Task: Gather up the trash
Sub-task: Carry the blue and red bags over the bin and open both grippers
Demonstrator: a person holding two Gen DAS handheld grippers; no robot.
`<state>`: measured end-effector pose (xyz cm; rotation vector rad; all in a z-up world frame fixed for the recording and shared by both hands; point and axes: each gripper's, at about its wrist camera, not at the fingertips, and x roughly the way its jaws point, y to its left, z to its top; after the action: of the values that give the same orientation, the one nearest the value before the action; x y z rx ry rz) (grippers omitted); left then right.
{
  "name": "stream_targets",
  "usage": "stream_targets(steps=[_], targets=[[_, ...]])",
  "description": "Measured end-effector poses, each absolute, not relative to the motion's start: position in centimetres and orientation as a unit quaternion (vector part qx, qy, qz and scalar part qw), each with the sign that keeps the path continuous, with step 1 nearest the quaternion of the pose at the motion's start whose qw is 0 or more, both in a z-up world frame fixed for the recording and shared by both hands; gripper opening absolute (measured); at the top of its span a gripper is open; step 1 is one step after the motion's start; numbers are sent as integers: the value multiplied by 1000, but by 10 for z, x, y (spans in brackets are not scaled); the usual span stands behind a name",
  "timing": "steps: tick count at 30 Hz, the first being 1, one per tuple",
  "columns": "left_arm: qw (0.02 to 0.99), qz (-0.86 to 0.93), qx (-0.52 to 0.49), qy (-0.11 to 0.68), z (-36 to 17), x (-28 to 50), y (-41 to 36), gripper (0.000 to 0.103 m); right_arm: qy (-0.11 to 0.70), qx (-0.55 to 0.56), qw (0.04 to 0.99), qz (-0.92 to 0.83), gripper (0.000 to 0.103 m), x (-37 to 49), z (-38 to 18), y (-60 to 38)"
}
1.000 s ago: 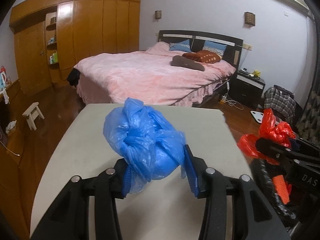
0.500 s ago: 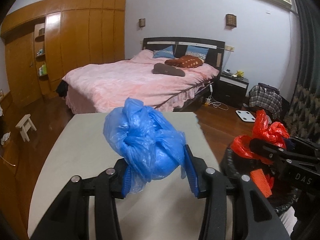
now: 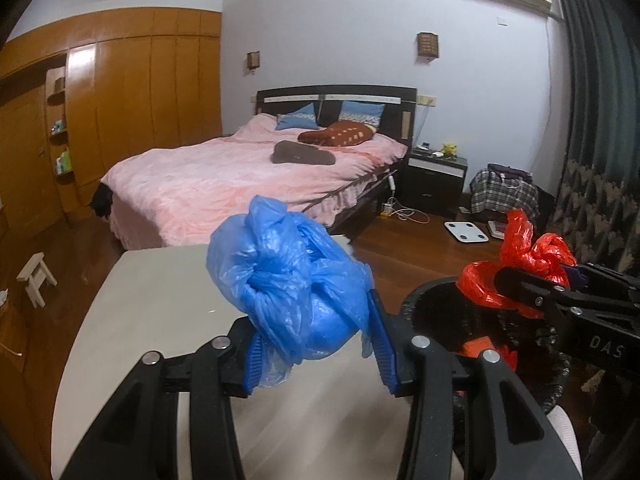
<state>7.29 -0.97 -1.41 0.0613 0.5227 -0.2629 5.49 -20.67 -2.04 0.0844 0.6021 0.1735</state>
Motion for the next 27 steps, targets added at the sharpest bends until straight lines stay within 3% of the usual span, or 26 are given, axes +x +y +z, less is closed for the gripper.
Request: stream_targets(steps=[27], targets=[[923, -268, 64, 268, -46, 96, -145, 45, 320, 73, 943, -62, 50, 30, -63, -344]])
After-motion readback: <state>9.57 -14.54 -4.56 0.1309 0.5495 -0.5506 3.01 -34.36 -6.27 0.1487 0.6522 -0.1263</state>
